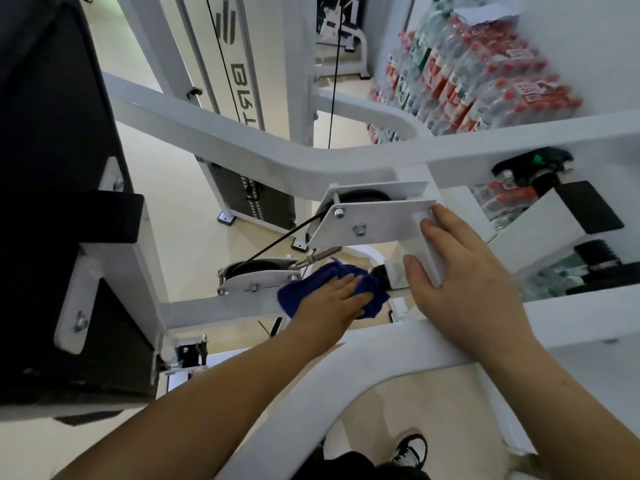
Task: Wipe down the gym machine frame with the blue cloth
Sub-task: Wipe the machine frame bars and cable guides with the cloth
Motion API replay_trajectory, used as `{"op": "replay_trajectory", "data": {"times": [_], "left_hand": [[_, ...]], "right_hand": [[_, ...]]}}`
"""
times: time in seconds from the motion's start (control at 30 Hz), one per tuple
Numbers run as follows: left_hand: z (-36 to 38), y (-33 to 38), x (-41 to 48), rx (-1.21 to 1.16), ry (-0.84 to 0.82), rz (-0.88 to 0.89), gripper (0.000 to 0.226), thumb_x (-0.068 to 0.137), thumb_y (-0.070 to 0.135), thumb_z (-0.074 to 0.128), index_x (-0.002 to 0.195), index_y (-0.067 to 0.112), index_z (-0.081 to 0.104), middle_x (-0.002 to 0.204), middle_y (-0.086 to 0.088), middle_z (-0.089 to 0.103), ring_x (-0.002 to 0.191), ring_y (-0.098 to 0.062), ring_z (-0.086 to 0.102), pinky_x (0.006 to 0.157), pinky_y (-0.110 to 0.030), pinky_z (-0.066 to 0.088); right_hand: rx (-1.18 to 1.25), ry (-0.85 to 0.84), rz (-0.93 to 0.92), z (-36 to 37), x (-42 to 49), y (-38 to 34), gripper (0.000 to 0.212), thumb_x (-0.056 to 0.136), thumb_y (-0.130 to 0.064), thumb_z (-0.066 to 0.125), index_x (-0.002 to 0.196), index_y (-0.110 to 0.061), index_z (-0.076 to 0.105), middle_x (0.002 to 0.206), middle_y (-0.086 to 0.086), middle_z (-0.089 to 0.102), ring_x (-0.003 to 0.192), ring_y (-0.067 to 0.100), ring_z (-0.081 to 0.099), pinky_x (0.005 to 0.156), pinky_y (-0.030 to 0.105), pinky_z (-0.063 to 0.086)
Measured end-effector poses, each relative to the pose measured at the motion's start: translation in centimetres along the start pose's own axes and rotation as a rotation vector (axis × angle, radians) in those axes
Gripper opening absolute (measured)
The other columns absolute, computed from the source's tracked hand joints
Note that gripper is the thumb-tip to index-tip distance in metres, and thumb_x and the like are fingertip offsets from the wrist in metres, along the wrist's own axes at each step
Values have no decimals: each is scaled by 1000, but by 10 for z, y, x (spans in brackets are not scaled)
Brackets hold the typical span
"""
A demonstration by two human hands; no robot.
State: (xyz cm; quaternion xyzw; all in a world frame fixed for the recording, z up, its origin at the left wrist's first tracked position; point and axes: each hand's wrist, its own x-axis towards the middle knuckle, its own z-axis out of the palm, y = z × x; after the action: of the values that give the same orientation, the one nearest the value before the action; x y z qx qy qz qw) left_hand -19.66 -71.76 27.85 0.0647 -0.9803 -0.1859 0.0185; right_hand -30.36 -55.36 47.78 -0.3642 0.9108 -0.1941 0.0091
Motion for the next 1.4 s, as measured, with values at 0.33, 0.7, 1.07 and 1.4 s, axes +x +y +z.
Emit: {"op": "replay_trajectory", "data": {"times": [0.33, 0.7, 1.07, 1.4], "left_hand": [[-18, -40, -60, -144, 126, -69, 41, 104, 37, 44, 144, 37, 52, 154, 12, 47, 145, -8, 40, 109, -35, 47], [-29, -79, -130, -115, 193, -191, 38, 103, 38, 47, 140, 37, 57, 150, 11, 53, 136, -11, 49, 106, -33, 49], [-37, -78, -155, -94, 308, -230, 47, 93, 9, 70, 137, 23, 62, 143, -1, 59, 131, -14, 50, 110, -23, 39], [-39, -92, -175, -122, 367, -487, 46, 98, 10, 62, 143, 21, 57, 152, -1, 50, 141, -16, 43, 118, -31, 36]], "right_hand": [[43, 126, -68, 2, 4, -12, 64, 98, -44, 49, 155, -17, 38, 160, 6, 38, 150, 25, 33, 120, 50, 34], [-171, 9, -250, 29, 14, -80, 69, 101, -53, 29, 162, -21, 24, 169, 4, 21, 158, 22, 11, 128, 47, 8], [-281, 82, -226, 31, 21, -94, 60, 96, -49, 47, 142, -11, 44, 147, 14, 45, 140, 37, 37, 124, 53, 17], [-224, 216, -267, 44, 24, -88, 64, 92, -44, 63, 139, -4, 48, 143, 21, 48, 136, 43, 41, 121, 59, 20]]}}
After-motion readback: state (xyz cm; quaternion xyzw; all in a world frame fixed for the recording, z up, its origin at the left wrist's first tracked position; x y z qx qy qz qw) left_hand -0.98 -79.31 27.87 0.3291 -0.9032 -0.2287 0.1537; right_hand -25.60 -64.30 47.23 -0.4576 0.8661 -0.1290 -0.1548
